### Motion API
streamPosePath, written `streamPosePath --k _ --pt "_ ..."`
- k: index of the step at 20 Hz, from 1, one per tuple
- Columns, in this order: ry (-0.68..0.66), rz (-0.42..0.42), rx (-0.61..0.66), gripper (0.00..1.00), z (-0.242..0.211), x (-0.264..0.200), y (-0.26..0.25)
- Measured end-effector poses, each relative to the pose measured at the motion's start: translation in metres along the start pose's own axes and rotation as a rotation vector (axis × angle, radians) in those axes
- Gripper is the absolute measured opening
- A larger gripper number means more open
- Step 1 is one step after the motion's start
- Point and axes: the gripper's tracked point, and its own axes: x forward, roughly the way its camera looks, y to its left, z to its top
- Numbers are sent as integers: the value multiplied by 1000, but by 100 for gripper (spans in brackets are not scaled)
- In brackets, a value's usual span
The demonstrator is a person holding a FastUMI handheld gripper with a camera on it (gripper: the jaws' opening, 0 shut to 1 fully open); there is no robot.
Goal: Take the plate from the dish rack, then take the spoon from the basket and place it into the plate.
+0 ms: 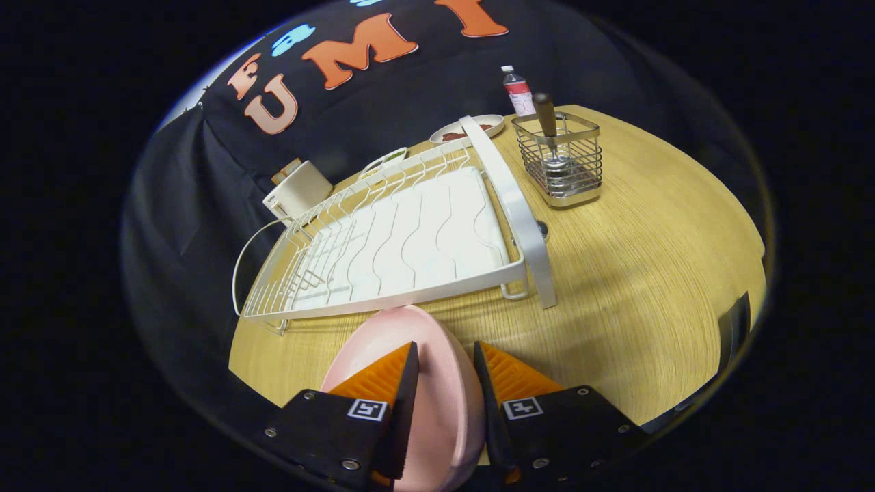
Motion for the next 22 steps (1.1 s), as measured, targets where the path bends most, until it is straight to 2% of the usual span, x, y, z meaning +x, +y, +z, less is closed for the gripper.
streamPosePath --k 3,4,9,12,16,22 --pt "-55 -129 -75 52 10 5 -24" --pt "-69 -145 -91 54 14 3 -24" --pt "-116 -120 -101 61 26 -6 -19" --pt "-135 -77 -111 62 26 -14 -11" --pt "-245 -102 -120 63 59 -36 -23" --pt "-454 -189 -149 64 133 -56 -53"
